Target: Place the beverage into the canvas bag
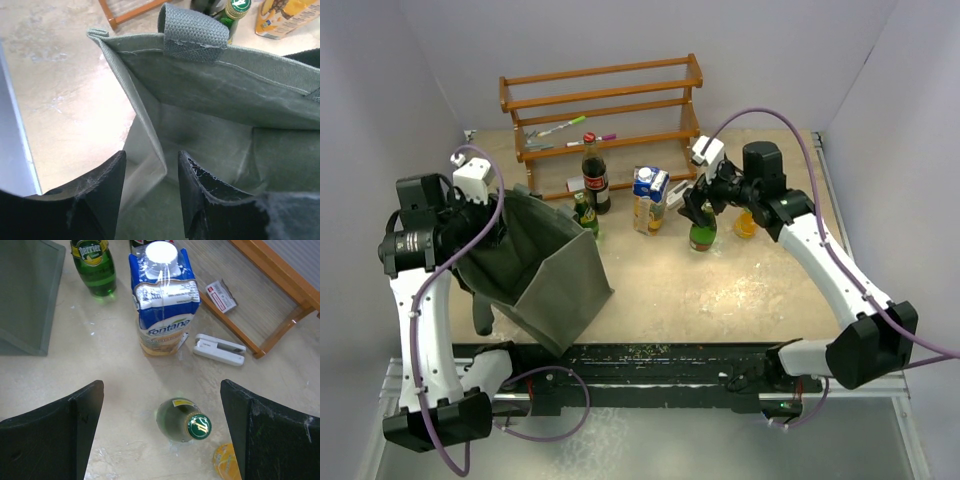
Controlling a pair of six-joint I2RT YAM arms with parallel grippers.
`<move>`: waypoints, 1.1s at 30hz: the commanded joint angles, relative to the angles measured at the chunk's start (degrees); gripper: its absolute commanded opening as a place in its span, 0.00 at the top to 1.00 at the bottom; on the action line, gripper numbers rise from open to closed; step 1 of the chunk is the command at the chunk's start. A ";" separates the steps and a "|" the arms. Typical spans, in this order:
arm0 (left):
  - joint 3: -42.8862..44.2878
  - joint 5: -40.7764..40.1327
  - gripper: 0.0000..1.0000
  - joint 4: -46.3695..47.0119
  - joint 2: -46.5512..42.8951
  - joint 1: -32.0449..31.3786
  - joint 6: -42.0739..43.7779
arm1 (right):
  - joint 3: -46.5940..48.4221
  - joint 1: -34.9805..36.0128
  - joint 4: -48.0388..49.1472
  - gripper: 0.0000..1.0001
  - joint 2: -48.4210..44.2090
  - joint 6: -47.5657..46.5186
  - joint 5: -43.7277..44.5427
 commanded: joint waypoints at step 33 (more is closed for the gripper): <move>0.54 -17.61 1.00 3.52 -0.65 6.86 1.19 | 5.77 8.69 5.00 0.02 1.56 3.35 5.35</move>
